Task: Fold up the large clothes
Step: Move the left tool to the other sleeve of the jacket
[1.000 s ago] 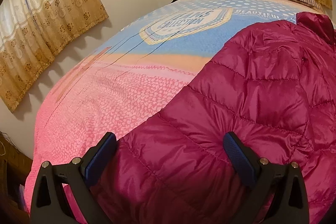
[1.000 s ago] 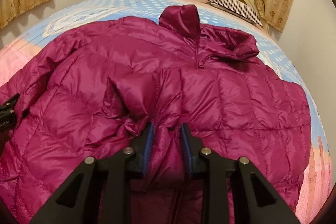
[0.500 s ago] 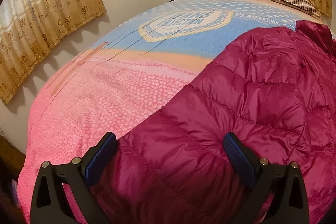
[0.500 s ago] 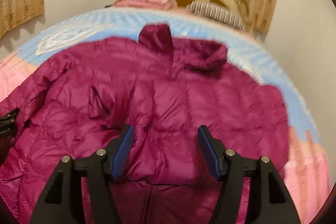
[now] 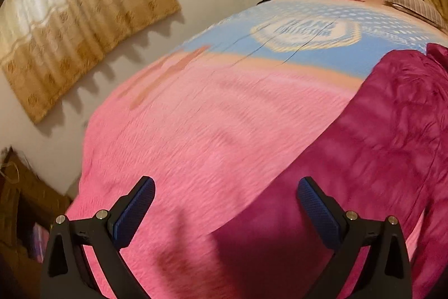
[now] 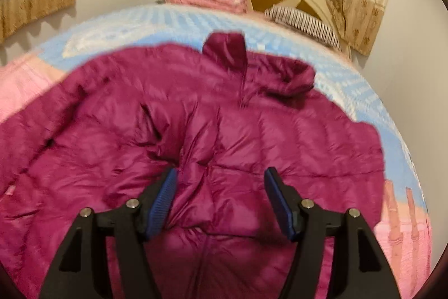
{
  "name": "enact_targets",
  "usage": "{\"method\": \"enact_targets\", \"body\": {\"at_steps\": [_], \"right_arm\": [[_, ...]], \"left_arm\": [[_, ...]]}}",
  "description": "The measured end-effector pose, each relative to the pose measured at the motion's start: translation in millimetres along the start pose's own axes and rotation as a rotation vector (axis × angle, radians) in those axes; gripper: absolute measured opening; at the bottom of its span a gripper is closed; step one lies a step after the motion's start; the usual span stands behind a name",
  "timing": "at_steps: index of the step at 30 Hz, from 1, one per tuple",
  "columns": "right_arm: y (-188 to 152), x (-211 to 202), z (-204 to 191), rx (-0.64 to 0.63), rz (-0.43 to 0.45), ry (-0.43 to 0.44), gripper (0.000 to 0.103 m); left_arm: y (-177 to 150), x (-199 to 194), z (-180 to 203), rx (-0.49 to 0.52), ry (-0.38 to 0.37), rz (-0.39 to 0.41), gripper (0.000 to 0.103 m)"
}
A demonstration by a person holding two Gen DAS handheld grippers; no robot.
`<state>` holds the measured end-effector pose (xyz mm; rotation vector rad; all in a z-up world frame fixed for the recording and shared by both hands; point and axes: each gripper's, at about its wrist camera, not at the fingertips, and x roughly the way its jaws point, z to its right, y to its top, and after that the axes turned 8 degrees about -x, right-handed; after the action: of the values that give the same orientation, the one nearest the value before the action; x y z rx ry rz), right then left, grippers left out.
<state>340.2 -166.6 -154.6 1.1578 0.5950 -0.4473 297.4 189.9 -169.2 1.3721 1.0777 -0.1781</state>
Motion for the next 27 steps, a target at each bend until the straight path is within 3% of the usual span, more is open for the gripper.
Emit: {"method": "enact_targets", "body": {"at_steps": [3, 5, 6, 8, 10, 13, 27], "right_arm": [[2, -12, 36, 0.097, 0.044, -0.037, 0.069], [0, -6, 70, 0.175, 0.022, -0.110, 0.069], [-1, 1, 83, 0.196, -0.004, -0.137, 0.069], [-14, 28, 110, 0.243, -0.097, -0.168, 0.056], [-30, 52, 126, 0.261, -0.169, -0.192, 0.055], [-49, 69, 134, 0.294, -0.190, -0.148, 0.055], [-47, 66, 124, 0.244, -0.189, -0.194, 0.057]], "left_arm": [[-11, 6, -16, -0.025, -0.022, -0.031, 0.102], [-15, 12, -14, -0.024, -0.025, -0.050, 0.102], [-17, 15, -12, -0.035, -0.036, -0.057, 0.102], [-19, 20, -10, -0.063, -0.039, -0.066, 0.102], [-17, 25, -4, -0.079, -0.053, -0.073, 0.102], [-13, 28, 8, -0.069, -0.049, -0.068, 0.102], [-16, 13, 3, -0.093, -0.092, -0.090, 0.102]]}}
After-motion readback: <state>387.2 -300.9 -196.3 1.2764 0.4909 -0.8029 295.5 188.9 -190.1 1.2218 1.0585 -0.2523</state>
